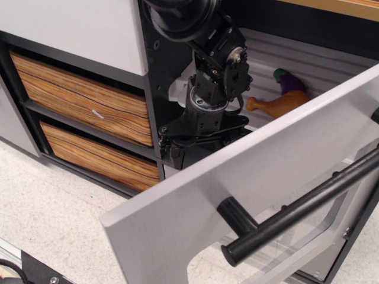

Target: Close oven

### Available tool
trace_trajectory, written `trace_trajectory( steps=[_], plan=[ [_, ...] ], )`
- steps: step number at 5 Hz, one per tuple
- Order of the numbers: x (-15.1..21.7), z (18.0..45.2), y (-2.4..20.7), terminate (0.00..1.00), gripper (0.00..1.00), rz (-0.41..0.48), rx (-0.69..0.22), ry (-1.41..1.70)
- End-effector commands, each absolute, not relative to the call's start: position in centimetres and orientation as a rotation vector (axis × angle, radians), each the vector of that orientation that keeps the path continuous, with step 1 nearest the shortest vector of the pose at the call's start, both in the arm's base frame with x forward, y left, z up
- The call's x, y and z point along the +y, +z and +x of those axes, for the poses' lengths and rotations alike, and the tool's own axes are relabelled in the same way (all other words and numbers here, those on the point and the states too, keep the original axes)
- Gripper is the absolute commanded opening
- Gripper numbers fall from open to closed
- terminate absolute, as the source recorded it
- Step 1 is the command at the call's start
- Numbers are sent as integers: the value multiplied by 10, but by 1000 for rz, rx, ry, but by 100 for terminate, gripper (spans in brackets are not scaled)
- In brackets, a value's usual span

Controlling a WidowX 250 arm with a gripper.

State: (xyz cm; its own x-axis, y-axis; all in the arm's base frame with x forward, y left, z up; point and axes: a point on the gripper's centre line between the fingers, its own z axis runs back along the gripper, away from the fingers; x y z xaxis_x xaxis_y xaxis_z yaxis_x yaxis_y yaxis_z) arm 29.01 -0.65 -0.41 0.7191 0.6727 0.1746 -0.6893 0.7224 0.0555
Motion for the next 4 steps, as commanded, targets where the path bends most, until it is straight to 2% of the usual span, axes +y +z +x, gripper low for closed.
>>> trace_trajectory(
  steps=[1, 2, 3, 4],
  plan=[
    [-6, 290, -4, 0, 100, 120, -146, 755],
    [-13, 288, 25, 0, 100, 61, -120, 810],
    [-24, 285, 69, 0, 100, 6, -104, 836],
    [-39, 276, 96, 0, 100, -50, -68, 808]
  ],
)
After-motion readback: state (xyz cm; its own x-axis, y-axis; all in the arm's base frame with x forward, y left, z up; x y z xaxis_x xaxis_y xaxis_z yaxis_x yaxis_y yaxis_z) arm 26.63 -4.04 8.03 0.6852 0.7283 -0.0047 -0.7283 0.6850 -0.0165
